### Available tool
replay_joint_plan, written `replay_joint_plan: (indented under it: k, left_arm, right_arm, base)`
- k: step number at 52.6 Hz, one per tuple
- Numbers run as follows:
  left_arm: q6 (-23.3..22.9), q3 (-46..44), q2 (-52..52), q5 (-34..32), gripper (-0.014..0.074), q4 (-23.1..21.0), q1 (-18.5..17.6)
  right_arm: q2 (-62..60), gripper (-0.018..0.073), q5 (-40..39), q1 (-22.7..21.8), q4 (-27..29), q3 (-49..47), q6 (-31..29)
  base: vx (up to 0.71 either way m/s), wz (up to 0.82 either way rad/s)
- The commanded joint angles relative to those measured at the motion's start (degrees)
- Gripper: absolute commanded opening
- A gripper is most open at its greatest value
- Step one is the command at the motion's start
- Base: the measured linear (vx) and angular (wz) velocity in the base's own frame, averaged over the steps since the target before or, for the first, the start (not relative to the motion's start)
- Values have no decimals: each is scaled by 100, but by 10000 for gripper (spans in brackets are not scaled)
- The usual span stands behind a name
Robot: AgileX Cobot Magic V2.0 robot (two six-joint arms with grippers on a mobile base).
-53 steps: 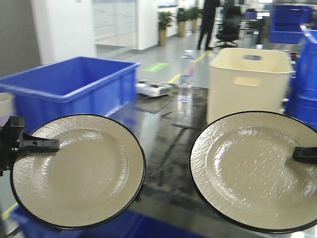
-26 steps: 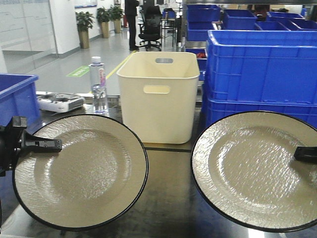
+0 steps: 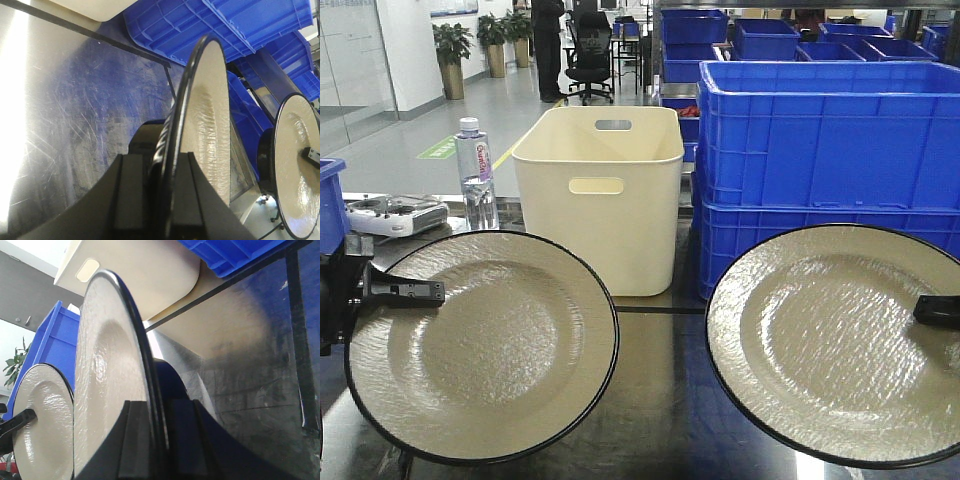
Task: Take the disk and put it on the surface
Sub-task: 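Hold both plates while the base drives to the steel table, then lower the plate in the left gripper onto the table and release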
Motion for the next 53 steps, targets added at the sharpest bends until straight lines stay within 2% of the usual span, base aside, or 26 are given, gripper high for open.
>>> replay_joint_plan:
  k: [1, 30, 46, 53]
  left_arm:
    - [-103, -193, -295, 143, -8, -804, 3]
    - [-103, -193, -295, 138, -8, -809, 3]
    - [-103, -193, -295, 148, -8, -804, 3]
    - [199, -193, -268, -42, -8, -809, -195]
  right_arm:
    - [-181, -9, 77, -18, 738, -176, 3]
    - [-181, -9, 71, -18, 758, -176, 3]
    - [-181, -9, -280, -18, 746, -176, 3]
    - [-181, -9, -476, -18, 758, -176, 3]
  base:
    - [0, 0]
    - [0, 0]
    - [0, 0]
    - [0, 0]
